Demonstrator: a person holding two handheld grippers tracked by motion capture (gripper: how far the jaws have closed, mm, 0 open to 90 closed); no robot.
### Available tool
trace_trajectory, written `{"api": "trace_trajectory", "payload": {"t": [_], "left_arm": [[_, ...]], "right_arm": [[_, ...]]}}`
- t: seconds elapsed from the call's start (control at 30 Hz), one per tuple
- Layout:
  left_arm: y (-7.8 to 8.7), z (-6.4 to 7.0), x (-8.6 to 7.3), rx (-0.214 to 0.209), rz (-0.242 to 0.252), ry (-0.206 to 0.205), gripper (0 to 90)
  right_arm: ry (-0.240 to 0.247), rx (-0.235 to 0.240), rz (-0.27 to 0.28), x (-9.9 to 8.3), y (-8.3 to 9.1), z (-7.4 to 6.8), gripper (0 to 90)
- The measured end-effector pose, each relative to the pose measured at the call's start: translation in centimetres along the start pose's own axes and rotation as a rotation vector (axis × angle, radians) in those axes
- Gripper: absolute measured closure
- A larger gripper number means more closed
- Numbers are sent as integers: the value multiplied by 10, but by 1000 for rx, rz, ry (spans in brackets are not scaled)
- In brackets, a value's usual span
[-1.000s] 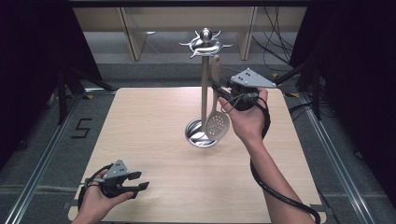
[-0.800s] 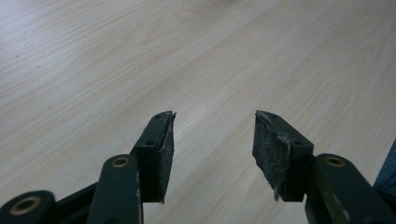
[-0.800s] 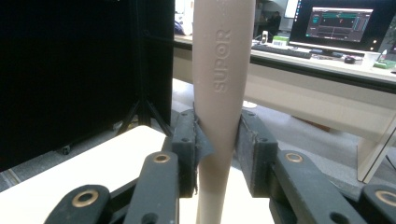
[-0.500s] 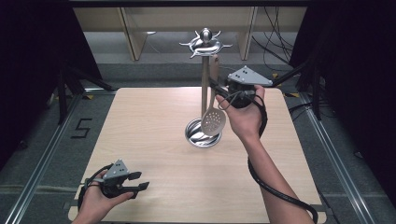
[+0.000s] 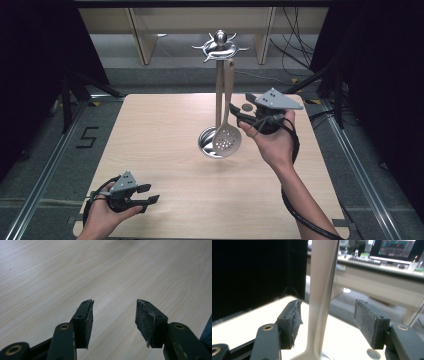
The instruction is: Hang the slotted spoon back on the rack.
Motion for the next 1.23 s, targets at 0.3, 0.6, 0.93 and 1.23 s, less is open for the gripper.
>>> {"api": "trace_trajectory", "payload": {"t": [0.3,0.6,0.93,1.23], "left_arm": [[-2,1,1,3,5,-1,474],[-3,0,0,2,-8,-6,472],[-4,-2,0,-8,9,17,468],[-4,-2,1,-15,19,23,463]], "right_arm": [[5,57,-203,-89,23,3,400],[-29,76,-325,-148,35,6,400],[-95,83,-371,-195,46,9,409],[-131,69,-345,-201,49,21,474]]}}
Point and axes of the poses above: each handheld gripper's, and its own axes: y roughly backward along the jaws, x roughly out of its top, z roughly to its right, the point moved 7 cm from there along -y, roughly forward along the jaws, and after that the axes turned 8 degrees about -z, right-handed, at the moved point
